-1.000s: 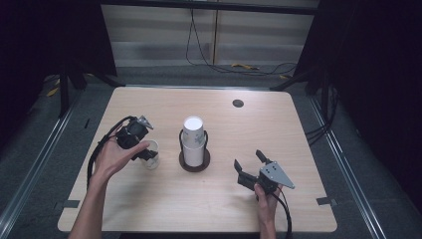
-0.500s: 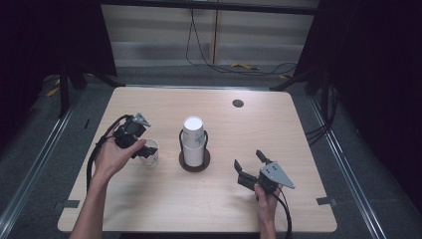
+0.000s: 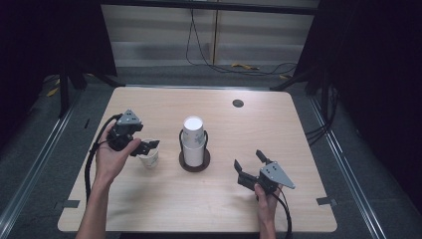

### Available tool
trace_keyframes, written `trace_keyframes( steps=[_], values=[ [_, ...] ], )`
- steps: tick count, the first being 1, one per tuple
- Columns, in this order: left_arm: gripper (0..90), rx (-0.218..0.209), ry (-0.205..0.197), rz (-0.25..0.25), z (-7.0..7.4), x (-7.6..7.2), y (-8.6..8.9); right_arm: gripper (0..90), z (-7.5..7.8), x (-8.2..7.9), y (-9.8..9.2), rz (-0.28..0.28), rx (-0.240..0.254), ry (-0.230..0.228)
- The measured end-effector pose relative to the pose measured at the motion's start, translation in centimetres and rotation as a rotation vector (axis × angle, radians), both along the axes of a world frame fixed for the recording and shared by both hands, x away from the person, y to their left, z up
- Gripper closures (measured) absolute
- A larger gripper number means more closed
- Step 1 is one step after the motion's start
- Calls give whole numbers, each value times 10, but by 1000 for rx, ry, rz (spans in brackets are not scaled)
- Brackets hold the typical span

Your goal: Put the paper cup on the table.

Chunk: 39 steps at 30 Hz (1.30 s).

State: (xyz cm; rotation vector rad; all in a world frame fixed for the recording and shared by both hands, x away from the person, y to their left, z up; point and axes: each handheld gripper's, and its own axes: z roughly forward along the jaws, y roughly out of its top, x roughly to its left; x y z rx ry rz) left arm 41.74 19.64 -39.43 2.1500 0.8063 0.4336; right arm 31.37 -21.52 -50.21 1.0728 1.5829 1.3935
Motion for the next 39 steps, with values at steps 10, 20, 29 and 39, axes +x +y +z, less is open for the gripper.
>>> trace_keyframes(
  steps=[10, 20, 29, 39],
  values=[
    [173, -115, -86, 11, -9, -27, -9, 132, 0, -1, 0, -9, 4, -1],
    [174, -238, -213, 15, -23, -58, -18, 132, 0, -3, 0, -11, 12, -1],
    [175, -242, -274, 17, -49, -82, -35, 131, 0, -8, 0, -11, 15, -8],
    [159, -318, -204, -22, -78, -94, -42, 132, 0, -8, 0, -12, 15, -12]
  ],
)
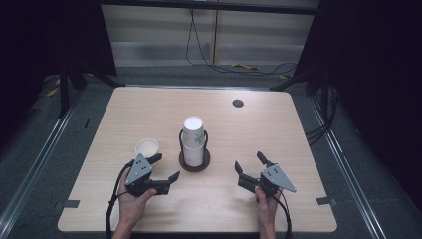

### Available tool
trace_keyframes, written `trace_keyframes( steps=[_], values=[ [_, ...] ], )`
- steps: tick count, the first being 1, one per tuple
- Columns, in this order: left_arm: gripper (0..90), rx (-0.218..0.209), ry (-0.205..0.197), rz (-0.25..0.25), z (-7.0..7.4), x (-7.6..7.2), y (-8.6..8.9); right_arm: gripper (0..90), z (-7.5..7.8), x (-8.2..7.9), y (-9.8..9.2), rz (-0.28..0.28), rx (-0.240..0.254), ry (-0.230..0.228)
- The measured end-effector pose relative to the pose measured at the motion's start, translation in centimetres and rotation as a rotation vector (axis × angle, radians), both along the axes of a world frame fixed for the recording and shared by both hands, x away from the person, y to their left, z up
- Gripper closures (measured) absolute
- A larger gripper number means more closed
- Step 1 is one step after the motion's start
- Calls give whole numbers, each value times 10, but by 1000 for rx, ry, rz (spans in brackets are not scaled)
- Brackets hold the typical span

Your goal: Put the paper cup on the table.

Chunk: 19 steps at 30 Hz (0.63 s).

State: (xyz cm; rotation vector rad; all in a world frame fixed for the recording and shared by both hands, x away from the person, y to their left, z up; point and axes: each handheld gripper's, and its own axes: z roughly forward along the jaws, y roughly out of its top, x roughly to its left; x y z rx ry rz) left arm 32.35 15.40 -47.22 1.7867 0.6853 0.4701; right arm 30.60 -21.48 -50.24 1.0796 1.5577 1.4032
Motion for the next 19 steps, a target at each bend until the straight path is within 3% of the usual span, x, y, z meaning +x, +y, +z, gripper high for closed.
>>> trace_keyframes(
  steps=[4, 8, 11, 12, 13, 15, 19],
  values=[
    [158, 15, 8, -7, -14, -4, -4, 131, 0, 0, 0, 0, 4, 0],
    [161, -3, 1, 12, -24, -6, -4, 131, 0, 0, 0, 0, 5, 0],
    [161, -7, 23, 8, -31, -4, -4, 131, 0, 0, 0, 0, 4, 0],
    [161, 8, 16, 13, -33, -4, -4, 131, 0, 0, 0, 0, 4, 0],
    [159, 26, 16, 19, -34, -5, -5, 131, 0, 0, 0, 0, 5, -1],
    [161, -4, 3, 21, -34, -6, -4, 131, 0, 0, 0, 0, 4, -1],
    [162, -5, 9, 33, -34, -6, -4, 131, 0, 0, 0, 3, 2, -4]
  ],
)
